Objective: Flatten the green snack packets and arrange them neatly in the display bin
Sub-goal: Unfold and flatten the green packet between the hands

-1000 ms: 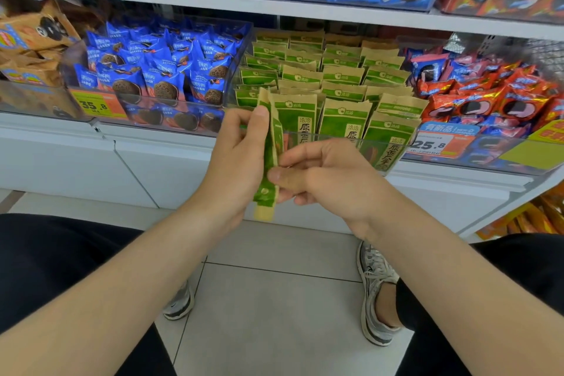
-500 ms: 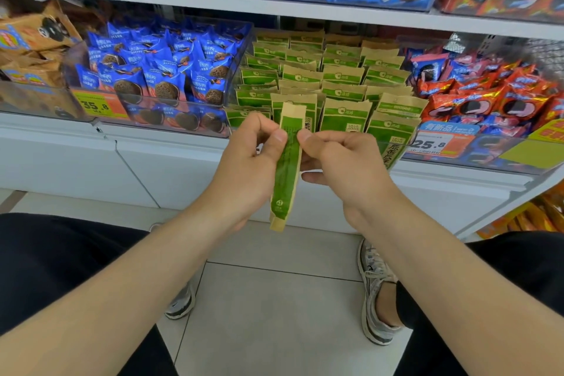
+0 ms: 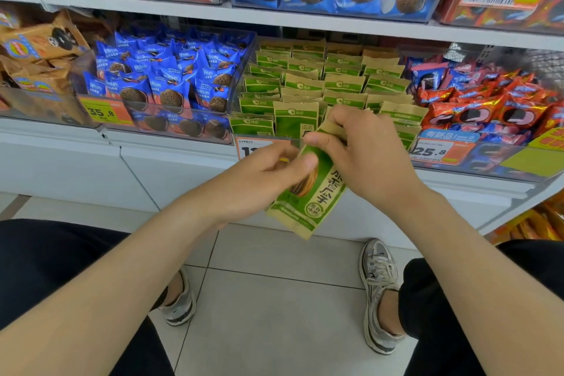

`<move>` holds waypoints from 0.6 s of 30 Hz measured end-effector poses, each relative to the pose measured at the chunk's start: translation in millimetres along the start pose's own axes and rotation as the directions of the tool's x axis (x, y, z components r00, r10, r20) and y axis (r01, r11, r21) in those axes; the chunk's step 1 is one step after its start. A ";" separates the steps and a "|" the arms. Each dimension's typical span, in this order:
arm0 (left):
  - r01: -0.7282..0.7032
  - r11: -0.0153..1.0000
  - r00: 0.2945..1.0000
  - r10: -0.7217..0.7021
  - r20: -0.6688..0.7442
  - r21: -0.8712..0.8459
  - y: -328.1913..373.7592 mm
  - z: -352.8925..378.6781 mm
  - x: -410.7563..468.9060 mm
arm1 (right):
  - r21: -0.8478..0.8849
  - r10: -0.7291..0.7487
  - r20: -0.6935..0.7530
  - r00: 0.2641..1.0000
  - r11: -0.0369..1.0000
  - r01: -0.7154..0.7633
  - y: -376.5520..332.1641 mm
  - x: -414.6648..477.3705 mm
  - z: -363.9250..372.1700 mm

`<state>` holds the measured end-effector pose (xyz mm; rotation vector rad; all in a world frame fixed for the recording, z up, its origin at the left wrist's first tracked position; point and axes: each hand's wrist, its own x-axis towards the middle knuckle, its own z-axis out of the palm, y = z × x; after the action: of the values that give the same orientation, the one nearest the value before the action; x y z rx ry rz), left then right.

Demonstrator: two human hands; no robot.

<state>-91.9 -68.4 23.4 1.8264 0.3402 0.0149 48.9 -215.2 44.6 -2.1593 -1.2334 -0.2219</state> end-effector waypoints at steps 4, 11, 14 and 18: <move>-0.063 0.998 0.989 0.060 0.138 0.017 -5.4 -15.4 0.3 | 0.034 -0.080 -0.072 0.994 0.996 0.083 -1.1 1.0 -2.3; -0.137 0.984 0.984 0.121 -0.134 -0.114 10.3 -31.7 0.3 | 0.668 0.230 0.380 0.896 0.602 -0.437 -12.8 3.0 -19.8; -0.162 0.987 0.948 0.149 -0.282 -0.023 12.4 -45.6 7.3 | 0.709 0.288 0.323 0.901 0.558 -0.432 -19.8 10.6 -13.3; -0.163 0.863 0.843 0.374 -0.386 0.478 4.7 -71.5 28.3 | 0.556 0.360 0.053 0.932 0.764 -0.327 -17.5 32.1 -4.8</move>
<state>-77.1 4.6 43.4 2.2951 0.4382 0.6449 52.7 -188.8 70.0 -1.7909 -0.7184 0.2161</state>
